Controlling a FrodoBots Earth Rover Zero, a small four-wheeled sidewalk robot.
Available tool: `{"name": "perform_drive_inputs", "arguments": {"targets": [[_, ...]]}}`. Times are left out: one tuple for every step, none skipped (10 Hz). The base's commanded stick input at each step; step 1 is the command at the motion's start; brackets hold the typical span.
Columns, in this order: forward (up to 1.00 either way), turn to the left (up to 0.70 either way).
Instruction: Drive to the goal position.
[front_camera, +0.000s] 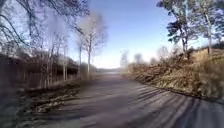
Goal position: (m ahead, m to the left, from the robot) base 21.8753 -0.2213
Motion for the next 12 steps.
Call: {"name": "perform_drive_inputs", "arguments": {"targets": [[1.0, 0.0], [1.0, 0.0], [1.0, 0.0], [1.0, 0.0], [1.0, 0.0], [1.0, 0.0], [1.0, 0.0], [1.0, 0.0], [1.0, 0.0], [1.0, 0.0], [1.0, 0.0], [1.0, 0.0]]}}
